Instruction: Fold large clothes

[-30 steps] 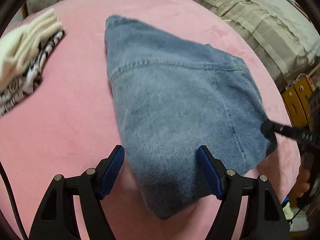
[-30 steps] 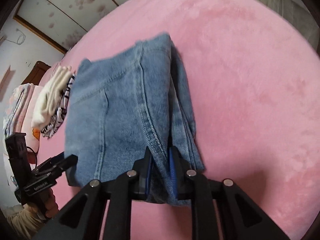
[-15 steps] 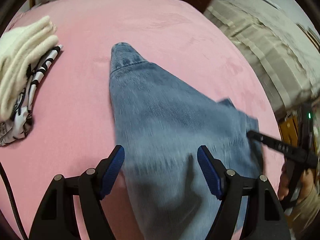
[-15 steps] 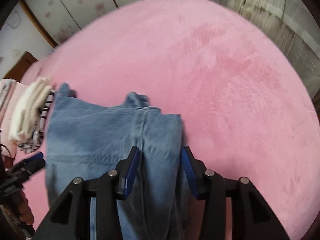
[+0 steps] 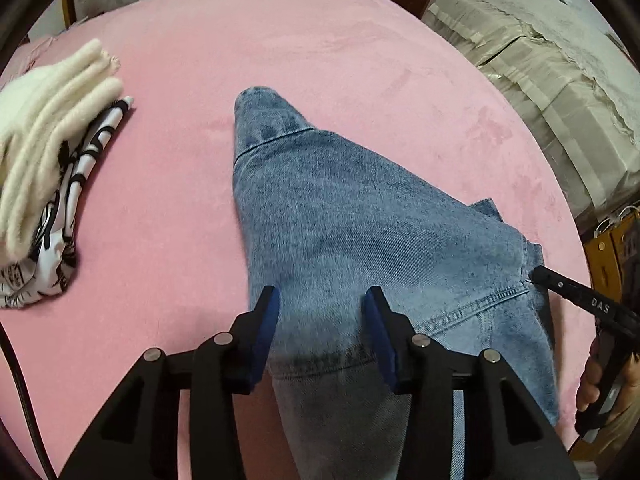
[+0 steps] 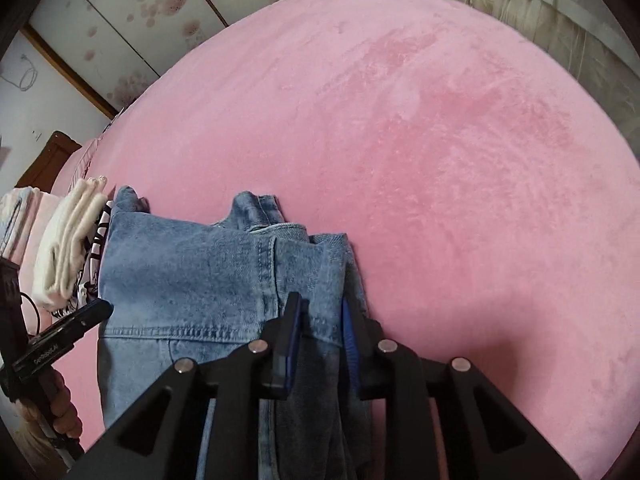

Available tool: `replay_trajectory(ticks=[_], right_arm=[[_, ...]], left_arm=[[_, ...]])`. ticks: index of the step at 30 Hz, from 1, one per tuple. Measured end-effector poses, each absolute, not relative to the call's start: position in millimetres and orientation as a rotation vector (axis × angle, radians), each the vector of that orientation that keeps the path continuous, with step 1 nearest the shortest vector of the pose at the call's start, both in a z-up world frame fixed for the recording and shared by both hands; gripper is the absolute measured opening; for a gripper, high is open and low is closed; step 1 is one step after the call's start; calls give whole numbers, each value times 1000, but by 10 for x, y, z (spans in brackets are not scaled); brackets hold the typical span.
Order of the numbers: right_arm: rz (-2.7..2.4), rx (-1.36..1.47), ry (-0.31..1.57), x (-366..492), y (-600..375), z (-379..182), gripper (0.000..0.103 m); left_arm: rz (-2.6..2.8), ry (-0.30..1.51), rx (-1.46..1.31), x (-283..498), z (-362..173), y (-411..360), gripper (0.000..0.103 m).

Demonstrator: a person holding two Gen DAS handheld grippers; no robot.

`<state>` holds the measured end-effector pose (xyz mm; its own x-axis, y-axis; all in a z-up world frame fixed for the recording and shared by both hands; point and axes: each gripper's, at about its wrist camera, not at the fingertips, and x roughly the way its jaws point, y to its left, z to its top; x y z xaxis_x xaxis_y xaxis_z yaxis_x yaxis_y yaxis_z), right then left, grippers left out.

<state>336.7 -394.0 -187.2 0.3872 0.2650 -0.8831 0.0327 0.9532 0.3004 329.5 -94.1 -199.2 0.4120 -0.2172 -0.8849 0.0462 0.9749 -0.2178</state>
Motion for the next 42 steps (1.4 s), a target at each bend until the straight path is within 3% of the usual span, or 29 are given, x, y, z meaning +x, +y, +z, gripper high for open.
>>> replay_trajectory(ticks=[4, 5, 6, 7, 14, 16, 17, 24, 33, 42], right_arm=[[145, 309, 1165, 3195, -3968, -1675, 24], [143, 318, 1164, 3139, -3959, -1620, 28], [138, 321, 1162, 3094, -3949, -1575, 38], [132, 322, 1156, 3036, -3949, -1517, 44], [145, 311, 1202, 2737, -3832, -1259, 48], [154, 313, 1230, 2657, -3783, -1227, 61], [158, 310, 1239, 2621, -3763, -1212, 62], [158, 250, 1307, 2432, -3590, -1126, 68], [225, 174, 1249, 2405, -3542, -1107, 69], [265, 229, 1308, 2511, -3756, -1502, 75]], left_arm=[[-144, 1150, -185, 3163, -1862, -925, 56], [-143, 1150, -186, 3110, -1835, -911, 62], [-139, 1153, -188, 3054, -1783, -908, 64], [-138, 1155, -188, 3012, -1745, -911, 65], [-138, 1173, -187, 2688, -1420, -939, 69], [-133, 1175, -175, 2613, -1353, -960, 69], [-115, 1173, -165, 2573, -1319, -965, 69], [-125, 1197, -217, 2380, -1246, -929, 69], [-186, 1238, -297, 2271, -1423, -949, 69], [-206, 1293, -356, 2338, -1799, -1004, 76]])
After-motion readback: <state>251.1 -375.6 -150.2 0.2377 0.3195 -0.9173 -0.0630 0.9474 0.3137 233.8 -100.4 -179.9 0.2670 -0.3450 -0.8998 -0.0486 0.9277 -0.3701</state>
